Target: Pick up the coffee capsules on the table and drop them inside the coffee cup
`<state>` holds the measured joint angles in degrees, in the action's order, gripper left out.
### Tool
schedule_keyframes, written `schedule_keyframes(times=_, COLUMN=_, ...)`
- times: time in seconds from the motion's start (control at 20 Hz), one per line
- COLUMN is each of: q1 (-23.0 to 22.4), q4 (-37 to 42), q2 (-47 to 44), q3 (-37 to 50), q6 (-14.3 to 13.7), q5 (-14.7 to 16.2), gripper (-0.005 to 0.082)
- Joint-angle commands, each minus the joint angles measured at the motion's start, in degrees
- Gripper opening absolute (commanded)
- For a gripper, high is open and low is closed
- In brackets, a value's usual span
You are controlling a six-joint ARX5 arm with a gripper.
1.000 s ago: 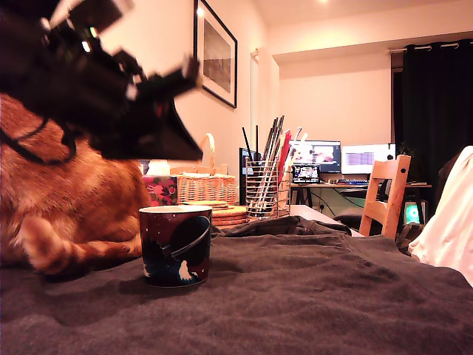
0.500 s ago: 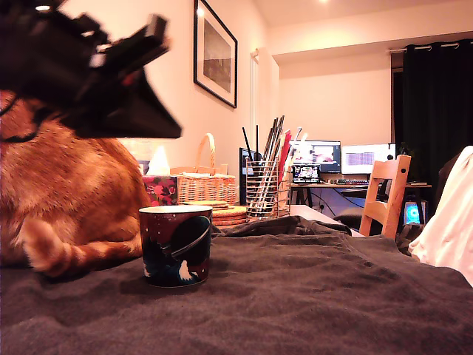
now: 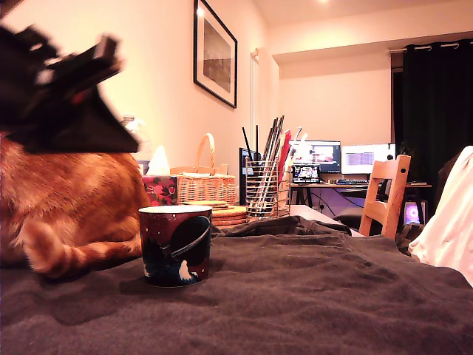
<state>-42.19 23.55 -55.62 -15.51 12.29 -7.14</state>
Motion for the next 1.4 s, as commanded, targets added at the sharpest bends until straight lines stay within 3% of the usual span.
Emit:
schedule_keyframes(times=0.0, q1=1.11, q4=0.28, q2=1.51, q3=2.49, q6=1.38, q5=-0.22, gripper=-0.0024)
schedule_keyframes(times=0.85, q1=9.49, q4=-7.02, q2=18.6, q3=11.04, q6=5.84, q5=-1.33, gripper=-0.0024)
schedule_keyframes(times=1.35, q1=14.32, q4=-18.6, q2=30.69, q3=12.48, q6=5.79, q5=-2.4, gripper=-0.0024)
